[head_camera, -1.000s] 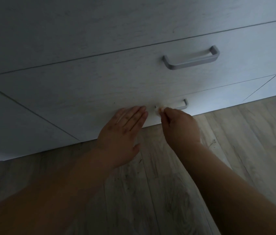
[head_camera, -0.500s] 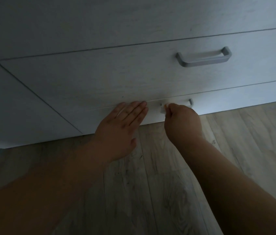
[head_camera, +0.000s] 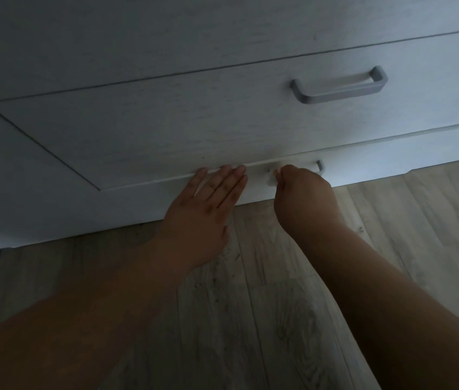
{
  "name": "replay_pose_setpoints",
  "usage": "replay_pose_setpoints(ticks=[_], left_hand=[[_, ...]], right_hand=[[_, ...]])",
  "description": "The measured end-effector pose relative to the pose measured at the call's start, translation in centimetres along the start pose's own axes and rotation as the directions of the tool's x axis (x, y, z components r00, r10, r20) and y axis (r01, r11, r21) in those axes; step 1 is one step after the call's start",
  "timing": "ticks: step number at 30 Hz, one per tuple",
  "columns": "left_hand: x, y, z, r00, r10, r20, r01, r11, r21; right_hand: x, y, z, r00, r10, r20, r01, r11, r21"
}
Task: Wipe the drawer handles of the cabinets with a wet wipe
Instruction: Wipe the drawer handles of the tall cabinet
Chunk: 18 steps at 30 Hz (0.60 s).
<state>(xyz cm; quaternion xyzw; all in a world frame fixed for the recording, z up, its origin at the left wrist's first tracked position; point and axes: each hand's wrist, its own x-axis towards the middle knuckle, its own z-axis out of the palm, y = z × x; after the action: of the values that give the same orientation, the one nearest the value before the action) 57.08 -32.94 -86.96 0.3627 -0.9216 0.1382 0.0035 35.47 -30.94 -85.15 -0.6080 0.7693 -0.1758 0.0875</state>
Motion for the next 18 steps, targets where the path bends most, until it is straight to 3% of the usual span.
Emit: replay_pose_setpoints(ticks=[11, 18], left_hand=[[0.2, 0.7, 0.1, 0.999, -0.023, -0.049, 0.020, 0.999, -0.051], [0.3, 0.9, -0.2, 0.999, -0.028, -0.036, 0.025, 0.998, -0.061]], right_hand=[[-0.6, 0.4, 0.3, 0.995, -0.020, -0.099, 0.023, 0.999, 0.027], [-0.1, -0.8, 0.3, 1.000, -0.005, -0.018, 0.005, 1.000, -0.025]])
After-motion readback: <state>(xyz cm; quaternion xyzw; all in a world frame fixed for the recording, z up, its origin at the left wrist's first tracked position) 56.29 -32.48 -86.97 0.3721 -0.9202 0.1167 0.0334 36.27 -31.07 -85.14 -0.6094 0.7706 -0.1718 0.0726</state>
